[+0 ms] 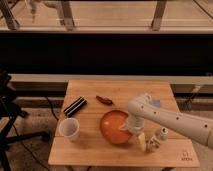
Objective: Pick up the ceramic bowl
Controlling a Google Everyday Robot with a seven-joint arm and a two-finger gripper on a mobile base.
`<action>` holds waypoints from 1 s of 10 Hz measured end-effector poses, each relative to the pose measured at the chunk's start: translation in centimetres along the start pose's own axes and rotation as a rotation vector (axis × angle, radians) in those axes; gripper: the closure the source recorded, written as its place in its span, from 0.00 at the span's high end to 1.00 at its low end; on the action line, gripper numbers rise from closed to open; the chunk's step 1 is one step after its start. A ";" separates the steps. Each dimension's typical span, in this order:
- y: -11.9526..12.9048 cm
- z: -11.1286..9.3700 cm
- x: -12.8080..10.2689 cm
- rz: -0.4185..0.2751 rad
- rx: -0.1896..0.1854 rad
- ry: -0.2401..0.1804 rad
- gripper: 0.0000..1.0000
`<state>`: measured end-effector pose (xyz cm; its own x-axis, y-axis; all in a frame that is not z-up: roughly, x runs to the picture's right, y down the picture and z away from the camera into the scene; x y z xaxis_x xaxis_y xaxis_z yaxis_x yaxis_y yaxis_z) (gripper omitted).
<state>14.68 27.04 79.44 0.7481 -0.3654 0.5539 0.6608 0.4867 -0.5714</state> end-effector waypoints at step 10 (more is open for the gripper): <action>0.2 0.3 0.4 0.007 0.002 0.001 0.88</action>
<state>15.09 27.22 79.66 0.7531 -0.3629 0.5488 0.6551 0.4911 -0.5742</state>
